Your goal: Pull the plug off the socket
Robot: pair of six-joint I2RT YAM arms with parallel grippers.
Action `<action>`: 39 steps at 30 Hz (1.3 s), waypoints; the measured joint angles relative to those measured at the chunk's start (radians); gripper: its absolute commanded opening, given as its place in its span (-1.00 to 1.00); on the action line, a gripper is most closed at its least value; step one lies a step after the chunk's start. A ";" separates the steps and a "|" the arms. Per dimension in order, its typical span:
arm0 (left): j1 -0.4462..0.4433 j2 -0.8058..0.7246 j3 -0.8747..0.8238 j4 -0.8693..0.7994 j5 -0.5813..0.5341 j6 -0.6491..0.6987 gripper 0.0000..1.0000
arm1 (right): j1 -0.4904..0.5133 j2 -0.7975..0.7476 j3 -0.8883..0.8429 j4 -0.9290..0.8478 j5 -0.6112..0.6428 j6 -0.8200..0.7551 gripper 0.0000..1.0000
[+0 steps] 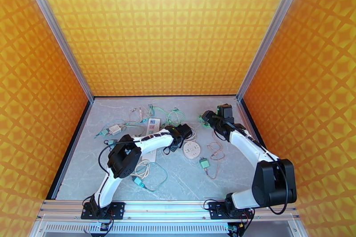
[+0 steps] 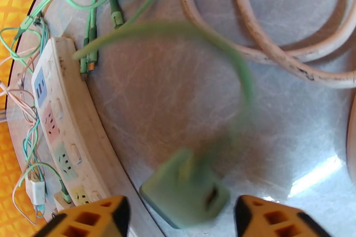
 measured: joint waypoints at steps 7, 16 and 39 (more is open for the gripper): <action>0.004 -0.067 -0.006 -0.010 0.025 -0.042 0.98 | 0.000 -0.010 0.000 -0.023 0.031 -0.044 0.97; 0.174 -0.418 -0.170 0.102 0.042 -0.152 0.98 | 0.000 -0.019 -0.014 -0.051 0.152 -0.090 0.97; 0.842 -0.806 -1.048 0.942 -0.042 -0.050 0.98 | 0.092 0.072 -0.369 0.550 0.553 -0.659 0.97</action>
